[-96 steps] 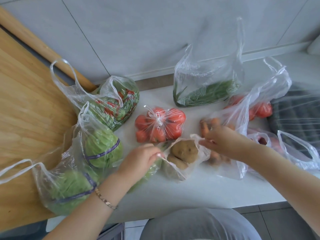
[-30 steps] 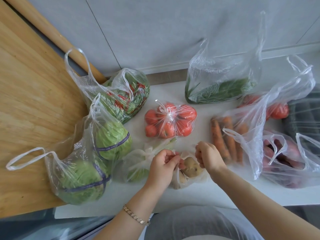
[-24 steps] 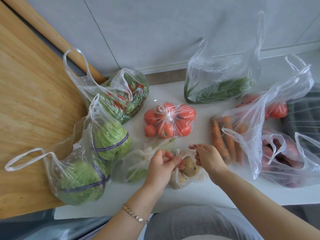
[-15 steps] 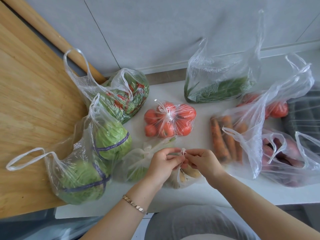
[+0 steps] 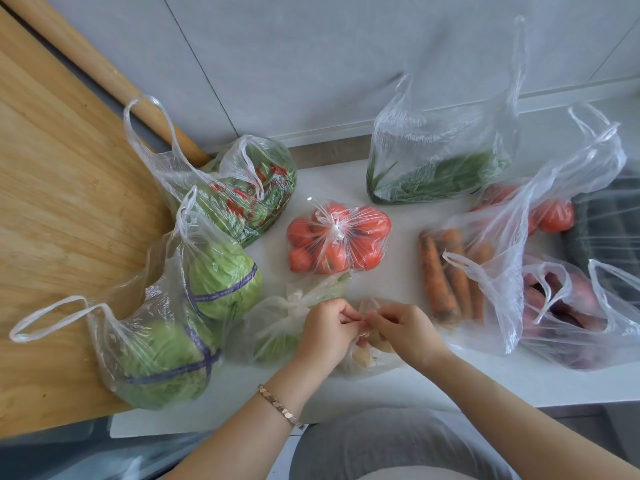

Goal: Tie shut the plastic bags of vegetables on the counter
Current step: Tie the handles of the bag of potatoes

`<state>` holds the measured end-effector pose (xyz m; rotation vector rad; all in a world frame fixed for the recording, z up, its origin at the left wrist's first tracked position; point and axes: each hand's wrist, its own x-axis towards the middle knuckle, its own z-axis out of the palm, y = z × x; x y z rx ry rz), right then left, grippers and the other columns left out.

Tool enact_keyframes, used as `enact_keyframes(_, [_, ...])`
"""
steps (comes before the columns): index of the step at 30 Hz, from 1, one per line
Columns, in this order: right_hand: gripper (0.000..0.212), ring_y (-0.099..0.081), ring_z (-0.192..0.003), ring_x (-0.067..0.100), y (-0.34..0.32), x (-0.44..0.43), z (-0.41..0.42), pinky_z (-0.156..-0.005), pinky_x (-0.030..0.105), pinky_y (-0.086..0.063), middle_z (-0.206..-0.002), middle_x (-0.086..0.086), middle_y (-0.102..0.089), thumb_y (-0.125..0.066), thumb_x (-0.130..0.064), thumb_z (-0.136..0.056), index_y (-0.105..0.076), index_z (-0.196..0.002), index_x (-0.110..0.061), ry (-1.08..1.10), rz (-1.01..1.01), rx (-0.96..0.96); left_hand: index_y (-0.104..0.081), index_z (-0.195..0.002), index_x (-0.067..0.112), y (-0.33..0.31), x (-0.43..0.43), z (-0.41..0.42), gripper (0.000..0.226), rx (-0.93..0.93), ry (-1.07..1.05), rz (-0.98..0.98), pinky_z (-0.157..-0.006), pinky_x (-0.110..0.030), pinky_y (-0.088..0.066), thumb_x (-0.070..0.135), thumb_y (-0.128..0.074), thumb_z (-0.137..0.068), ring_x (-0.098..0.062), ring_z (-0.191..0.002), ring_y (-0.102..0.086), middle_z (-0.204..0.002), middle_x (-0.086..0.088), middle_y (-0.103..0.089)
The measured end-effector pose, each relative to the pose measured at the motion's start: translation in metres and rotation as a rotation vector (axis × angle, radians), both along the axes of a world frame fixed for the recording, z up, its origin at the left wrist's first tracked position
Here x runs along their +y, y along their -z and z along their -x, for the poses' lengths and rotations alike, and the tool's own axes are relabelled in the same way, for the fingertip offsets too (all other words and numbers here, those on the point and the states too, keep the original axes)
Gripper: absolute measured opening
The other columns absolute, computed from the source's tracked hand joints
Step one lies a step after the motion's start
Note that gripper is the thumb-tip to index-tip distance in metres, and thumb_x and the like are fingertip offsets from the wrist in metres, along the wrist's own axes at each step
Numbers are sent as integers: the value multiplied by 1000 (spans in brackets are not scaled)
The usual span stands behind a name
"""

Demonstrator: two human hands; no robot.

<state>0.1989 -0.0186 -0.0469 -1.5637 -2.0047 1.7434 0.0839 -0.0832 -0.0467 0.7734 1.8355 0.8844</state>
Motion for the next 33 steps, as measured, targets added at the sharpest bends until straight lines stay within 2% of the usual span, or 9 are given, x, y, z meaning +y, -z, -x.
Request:
enact_keyframes(3, [29, -43, -48, 6, 3, -2, -4, -49, 18, -34, -58, 5, -53, -53, -19, -88, -64, -75, 4, 77, -83, 16, -61, -74, 5, -1, 1, 4, 14, -68, 30, 28, -55, -11, -46, 14, -69, -80, -2, -47, -60, -59, 2, -65])
enact_keyframes(5, [27, -47, -43, 3, 5, 1, -6, -44, 13, -35, -53, 0, -54, -54, -19, -89, -67, -72, -3, 162, -123, 31, -60, -76, 10, -2, 2, 5, 14, -35, 99, 62, -54, -4, -39, 20, -62, -86, 5, -49, -54, -59, 10, -62])
enact_keyframes(8, [26, -47, -39, 3, 11, 9, -6, -42, 11, -35, -50, 0, -54, -54, -19, -89, -67, -72, -5, 241, -151, 17, -53, -75, 16, -2, 2, 3, 18, -114, 173, 79, -64, -10, -37, 19, -51, -92, 4, -61, -50, -62, 14, -57])
enact_keyframes(12, [6, -47, -53, 5, 15, 13, -1, -49, 8, -38, -60, -4, -55, -65, -14, -80, -67, -81, -8, 131, -218, -57, -47, -71, 18, 2, 1, -5, 21, -64, 171, 25, -66, -14, -40, 16, -49, -92, 0, -62, -50, -67, 9, -56])
enact_keyframes(16, [15, -55, -67, 13, 9, 4, 1, -60, 14, -40, -76, 2, -65, -58, -6, -81, -71, -88, -10, -115, -262, -14, -45, -71, 24, 4, 2, 1, 24, 65, 80, -62, -62, -9, -40, 15, -53, -91, -5, -62, -50, -66, 7, -54])
enact_keyframes(19, [20, -56, -63, 3, 2, 2, -4, -63, 15, -45, -78, -1, -69, -57, -7, -83, -70, -93, -18, -111, -63, 129, -48, -72, 25, 7, 3, 12, 22, 143, 22, -114, -61, -6, -40, 13, -57, -89, -4, -64, -52, -70, 5, -57])
enact_keyframes(22, [33, -64, -71, 14, 0, 5, -10, -71, 28, -52, -79, 3, -74, -62, 4, -80, -69, -86, -28, 8, 73, 323, -56, -78, 21, 9, 3, 11, 14, 41, 18, -81, -63, -7, -43, 10, -60, -86, 2, -63, -58, -73, 4, -63])
enact_keyframes(27, [30, -56, -57, -3, -2, 5, -9, -59, 6, -42, -56, -24, -64, -68, -7, -79, -67, -61, -31, -6, -148, 262, -57, -69, 15, 7, 2, 3, 16, 2, -117, -34, -51, -5, -39, 9, -64, -82, 6, -46, -53, -59, 6, -60])
enact_keyframes(33, [19, -51, -76, 3, 2, 4, -13, -70, -1, -35, -71, -8, -62, -57, -16, -84, -72, -76, -8, -153, -542, 204, -47, -62, 24, 2, 6, 2, 28, 313, -51, -79, -53, -6, -40, 12, -64, -81, 3, -50, -54, -54, 11, -55])
